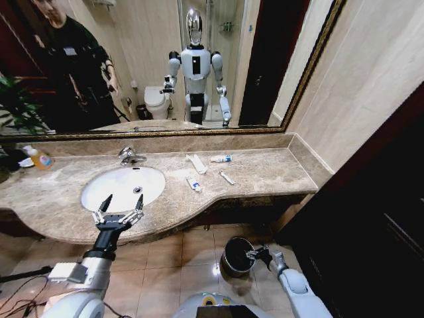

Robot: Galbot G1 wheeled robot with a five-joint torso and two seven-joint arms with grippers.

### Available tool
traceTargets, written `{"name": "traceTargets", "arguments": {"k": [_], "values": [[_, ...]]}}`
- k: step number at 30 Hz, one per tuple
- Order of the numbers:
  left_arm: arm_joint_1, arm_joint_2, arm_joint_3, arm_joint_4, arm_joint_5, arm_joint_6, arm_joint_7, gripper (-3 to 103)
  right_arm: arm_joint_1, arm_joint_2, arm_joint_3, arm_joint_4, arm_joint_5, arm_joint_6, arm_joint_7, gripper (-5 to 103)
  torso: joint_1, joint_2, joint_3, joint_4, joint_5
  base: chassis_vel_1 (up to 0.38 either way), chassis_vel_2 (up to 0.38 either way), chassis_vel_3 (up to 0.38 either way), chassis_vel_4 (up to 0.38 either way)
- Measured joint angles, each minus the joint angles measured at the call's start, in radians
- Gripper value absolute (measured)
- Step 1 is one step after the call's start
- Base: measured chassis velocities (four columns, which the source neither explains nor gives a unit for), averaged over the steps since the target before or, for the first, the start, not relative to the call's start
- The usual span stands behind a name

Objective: Pick up the trash from the sink and place it in the trash bin.

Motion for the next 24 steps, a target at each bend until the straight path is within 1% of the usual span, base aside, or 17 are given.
{"name": "traceTargets", "arguments": {"k": [2,3,4,5,7,8,11,12,13,14,15,17,18,19,22,23,24], "values": [[0.000,0.000,0.000,0.000,0.000,0.000,0.000,100,-0.037,-0.025,0.018,0.073,0.038,-0.001,-0.017,100,0.000,0.000,0.000,-0.0001,-0.0004,0.000,0.000,0.000,0.000],[0.000,0.000,0.000,0.000,0.000,0.000,0.000,100,-0.058,-0.040,0.028,0.124,0.074,-0.004,-0.021,100,0.000,0.000,0.000,-0.0001,0.0000,0.000,0.000,0.000,0.000],[0.000,0.000,0.000,0.000,0.000,0.000,0.000,100,-0.058,-0.040,0.028,0.124,0.074,-0.004,-0.021,100,0.000,0.000,0.000,-0.0001,0.0000,0.000,0.000,0.000,0.000],[0.000,0.000,0.000,0.000,0.000,0.000,0.000,100,-0.076,-0.056,0.037,0.175,0.107,-0.010,-0.022,100,0.000,0.000,0.000,-0.0001,-0.0002,0.000,0.000,0.000,0.000],[0.000,0.000,0.000,0.000,0.000,0.000,0.000,100,-0.096,-0.082,0.053,0.270,0.157,-0.036,-0.022,100,0.000,0.000,0.000,-0.0001,-0.0003,0.000,0.000,0.000,0.000],[0.000,0.000,0.000,0.000,0.000,0.000,0.000,100,-0.096,-0.082,0.053,0.270,0.157,-0.036,-0.022,100,0.000,0.000,0.000,-0.0001,-0.0003,0.000,0.000,0.000,0.000],[0.000,0.000,0.000,0.000,0.000,0.000,0.000,100,-0.108,-0.107,0.069,0.400,0.222,-0.086,-0.021,100,0.000,0.000,0.000,0.0001,-0.0002,0.000,0.000,0.000,0.000],[0.000,0.000,0.000,0.000,0.000,0.000,0.000,100,-0.108,-0.107,0.069,0.400,0.222,-0.086,-0.021,100,0.000,0.000,0.000,0.0001,-0.0002,0.000,0.000,0.000,0.000],[0.000,0.000,0.000,0.000,0.000,0.000,0.000,100,-0.110,-0.112,0.075,0.438,0.237,-0.100,-0.025,100,0.000,0.000,0.000,0.0001,-0.0003,0.000,0.000,0.000,0.000],[0.000,0.000,0.000,0.000,0.000,0.000,0.000,100,-0.115,-0.119,0.084,0.520,0.259,-0.121,-0.029,100,0.000,0.000,0.000,0.0001,-0.0003,0.000,0.000,0.000,0.000],[0.000,0.000,0.000,0.000,0.000,0.000,0.000,100,-0.115,-0.119,0.084,0.520,0.259,-0.121,-0.029,100,0.000,0.000,0.000,0.0001,-0.0003,0.000,0.000,0.000,0.000],[0.000,0.000,0.000,0.000,0.000,0.000,0.000,100,-0.112,-0.126,0.078,0.606,0.284,-0.145,-0.009,100,0.000,0.000,0.000,0.0000,-0.0004,0.000,0.000,0.000,0.000],[0.000,0.000,0.000,0.000,0.000,0.000,0.000,100,-0.100,-0.131,0.065,0.635,0.290,-0.159,0.013,100,0.000,0.000,0.000,-0.0001,-0.0004,0.000,0.000,0.000,0.000],[0.000,0.000,0.000,0.000,0.000,0.000,0.000,100,-0.100,-0.131,0.065,0.635,0.290,-0.159,0.013,100,0.000,0.000,0.000,-0.0001,-0.0004,0.000,0.000,0.000,0.000],[0.000,0.000,0.000,0.000,0.000,0.000,0.000,100,-0.041,-0.143,0.020,0.658,0.297,-0.195,0.067,100,0.000,0.000,0.000,0.0000,-0.0003,0.000,0.000,0.000,0.000],[0.000,0.000,0.000,0.000,0.000,0.000,0.000,100,-0.041,-0.143,0.020,0.658,0.297,-0.195,0.067,100,0.000,0.000,0.000,0.0000,-0.0003,0.000,0.000,0.000,0.000],[0.000,0.000,0.000,0.000,0.000,0.000,0.000,100,-0.001,-0.148,-0.005,0.654,0.297,-0.215,0.096,100,0.000,0.000,0.000,0.0001,-0.0002,0.000,0.000,0.000,0.000]]}}
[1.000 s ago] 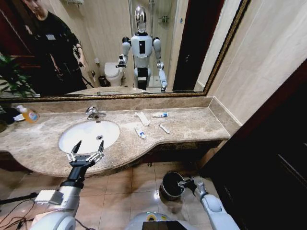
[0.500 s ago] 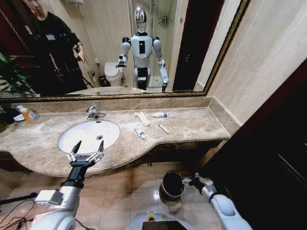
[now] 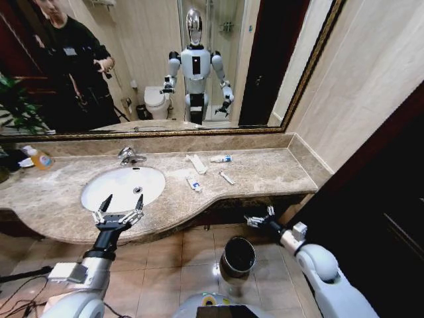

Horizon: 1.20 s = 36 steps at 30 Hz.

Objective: Pick up the trash from the sink and place it in the trash bin.

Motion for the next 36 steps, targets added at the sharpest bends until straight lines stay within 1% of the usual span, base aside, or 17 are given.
{"name": "traceTargets", "arguments": {"k": [3,4,6,8,9,11,15,19,25,26,27,28,29,30,33,34,36], "values": [[0.000,0.000,0.000,0.000,0.000,0.000,0.000,100,0.067,-0.008,-0.034,-0.026,-0.002,-0.026,0.033,100,0.000,0.000,0.000,-0.0001,-0.0001,0.000,0.000,0.000,0.000],[0.000,0.000,0.000,0.000,0.000,0.000,0.000,100,0.123,-0.014,-0.064,-0.056,-0.004,-0.039,0.054,100,0.000,0.000,0.000,0.0000,0.0001,0.000,0.000,0.000,0.000],[0.000,0.000,0.000,0.000,0.000,0.000,0.000,100,0.158,-0.018,-0.082,-0.080,-0.004,-0.046,0.062,100,0.000,0.000,0.000,0.0000,-0.0001,0.000,0.000,0.000,0.000],[0.000,0.000,0.000,0.000,0.000,0.000,0.000,100,0.243,-0.024,-0.127,-0.141,-0.003,-0.064,0.081,100,0.000,0.000,0.000,0.0000,-0.0002,0.000,0.000,0.000,0.000],[0.000,0.000,0.000,0.000,0.000,0.000,0.000,100,0.243,-0.024,-0.127,-0.141,-0.003,-0.064,0.081,100,0.000,0.000,0.000,0.0000,-0.0002,0.000,0.000,0.000,0.000],[0.000,0.000,0.000,0.000,0.000,0.000,0.000,100,0.333,-0.025,-0.186,-0.217,-0.002,-0.088,0.102,100,0.000,0.000,0.000,0.0000,-0.0001,0.000,0.000,0.000,0.000],[0.000,0.000,0.000,0.000,0.000,0.000,0.000,100,0.412,-0.019,-0.260,-0.281,0.003,-0.114,0.125,100,0.000,0.000,0.000,0.0000,0.0001,0.000,0.000,0.000,0.000],[0.000,0.000,0.000,0.000,0.000,0.000,0.000,100,0.497,-0.001,-0.336,-0.346,0.008,-0.118,0.140,100,0.000,0.000,0.000,0.0000,0.0001,0.000,0.000,0.000,0.000],[0.000,0.000,0.000,0.000,0.000,0.000,0.000,100,0.589,0.019,-0.401,-0.404,0.027,-0.125,0.157,100,0.000,0.000,0.000,0.0000,-0.0001,0.000,0.000,0.000,0.000],[0.000,0.000,0.000,0.000,0.000,0.000,0.000,100,0.609,0.023,-0.413,-0.421,0.030,-0.125,0.159,103,0.000,0.000,0.000,0.0001,-0.0002,0.000,0.000,0.000,0.000],[0.000,0.000,0.000,0.000,0.000,0.000,0.000,100,0.630,0.027,-0.426,-0.439,0.031,-0.125,0.160,99,0.000,0.000,0.000,0.0000,-0.0002,0.000,0.000,0.000,0.000],[0.000,0.000,0.000,0.000,0.000,0.000,0.000,100,0.630,0.027,-0.426,-0.439,0.031,-0.125,0.160,99,0.000,0.000,0.000,0.0000,-0.0002,0.000,0.000,0.000,0.000],[0.000,0.000,0.000,0.000,0.000,0.000,0.000,100,0.649,0.032,-0.437,-0.462,0.031,-0.125,0.161,94,0.000,0.000,0.000,0.0000,-0.0001,0.000,0.000,0.000,0.000],[0.000,0.000,0.000,0.000,0.000,0.000,0.000,100,0.665,0.036,-0.444,-0.481,0.031,-0.125,0.162,94,0.000,0.000,0.000,0.0000,-0.0001,0.000,0.000,0.000,0.000],[0.000,0.000,0.000,0.000,0.000,0.000,0.000,100,0.699,0.040,-0.462,-0.535,0.020,-0.124,0.168,78,0.000,0.000,0.000,0.0000,0.0000,0.000,0.000,0.000,0.000],[0.000,0.000,0.000,0.000,0.000,0.000,0.000,100,0.699,0.040,-0.462,-0.535,0.020,-0.124,0.168,78,0.000,0.000,0.000,0.0000,0.0000,0.000,0.000,0.000,0.000],[0.000,0.000,0.000,0.000,0.000,0.000,0.000,100,0.712,0.036,-0.467,-0.560,0.015,-0.125,0.168,66,0.000,0.000,0.000,0.0000,0.0000,0.000,0.000,0.000,0.000]]}}
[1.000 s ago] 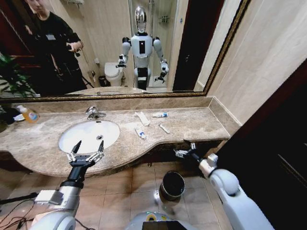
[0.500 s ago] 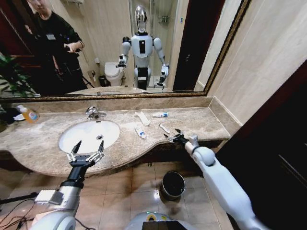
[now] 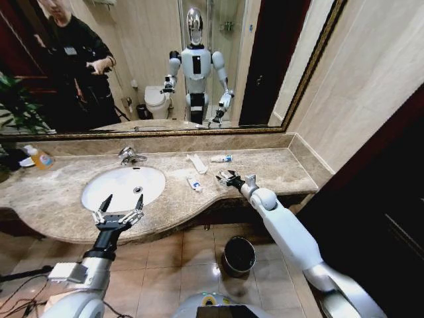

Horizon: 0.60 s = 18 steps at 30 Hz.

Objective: Pick up the trash from the sink and place it in the trash bin.

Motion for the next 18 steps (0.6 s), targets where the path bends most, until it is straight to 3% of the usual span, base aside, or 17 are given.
{"name": "traceTargets", "arguments": {"k": [3,5,13,18], "values": [[0.000,0.000,0.000,0.000,0.000,0.000,0.000,100,0.003,-0.004,0.001,-0.012,-0.001,-0.001,-0.001,61,0.000,0.000,0.000,0.0000,0.0000,0.000,0.000,0.000,0.000],[0.000,0.000,0.000,0.000,0.000,0.000,0.000,100,0.002,-0.007,0.006,-0.023,-0.001,-0.001,-0.003,50,0.000,0.000,0.000,-0.0001,0.0000,0.000,0.000,0.000,0.000],[0.000,0.000,0.000,0.000,0.000,0.000,0.000,100,-0.011,-0.012,0.014,-0.017,-0.005,-0.001,-0.002,25,0.000,0.000,0.000,-0.0001,0.0000,0.000,0.000,0.000,0.000],[0.000,0.000,0.000,0.000,0.000,0.000,0.000,100,-0.013,-0.012,0.014,-0.009,-0.006,-0.003,-0.002,19,0.000,0.000,0.000,-0.0001,0.0000,0.000,0.000,0.000,0.000]]}}
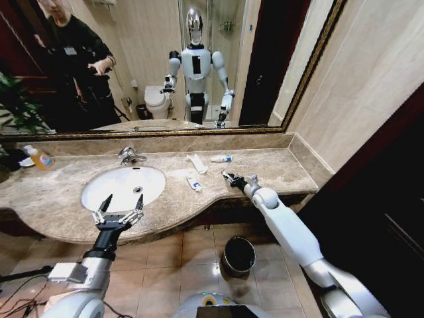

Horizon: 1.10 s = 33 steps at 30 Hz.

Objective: Pick up the trash from the sink and place it in the trash bin.

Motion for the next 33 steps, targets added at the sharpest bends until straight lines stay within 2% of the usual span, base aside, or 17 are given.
{"name": "traceTargets", "arguments": {"k": [3,6,14,18,20,23,28,33], "values": [[0.000,0.000,0.000,0.000,0.000,0.000,0.000,100,-0.001,-0.002,0.001,0.014,0.002,-0.001,0.002,8,0.000,0.000,0.000,0.0000,0.0000,0.000,0.000,0.000,0.000],[0.000,0.000,0.000,0.000,0.000,0.000,0.000,100,-0.003,-0.003,0.003,0.022,0.005,-0.002,0.007,3,0.000,0.000,0.000,0.0000,-0.0001,0.000,0.000,0.000,0.000],[0.000,0.000,0.000,0.000,0.000,0.000,0.000,100,-0.029,-0.021,0.019,0.085,0.028,-0.009,0.026,2,0.000,0.000,0.000,0.0001,0.0000,0.000,0.000,0.000,0.000],[0.000,0.000,0.000,0.000,0.000,0.000,0.000,100,-0.105,-0.065,0.051,0.182,0.057,-0.013,0.033,2,0.000,0.000,0.000,0.0002,0.0000,0.000,0.000,0.000,0.000],[0.000,0.000,0.000,0.000,0.000,0.000,0.000,100,-0.204,-0.107,0.102,0.286,0.083,-0.018,0.029,2,0.000,0.000,0.000,0.0000,0.0000,0.000,0.000,0.000,0.000],[0.000,0.000,0.000,0.000,0.000,0.000,0.000,100,-0.281,-0.135,0.149,0.358,0.091,-0.018,0.022,2,0.000,0.000,0.000,-0.0001,0.0002,0.000,0.000,0.000,0.000],[0.000,0.000,0.000,0.000,0.000,0.000,0.000,100,-0.383,-0.166,0.209,0.437,0.098,-0.006,0.018,2,0.000,0.000,0.000,0.0001,0.0000,0.000,0.000,0.000,0.000],[0.000,0.000,0.000,0.000,0.000,0.000,0.000,100,-0.598,-0.166,0.323,0.527,0.075,0.052,-0.013,2,0.000,0.000,0.000,-0.0001,0.0000,0.000,0.000,0.000,0.000]]}}
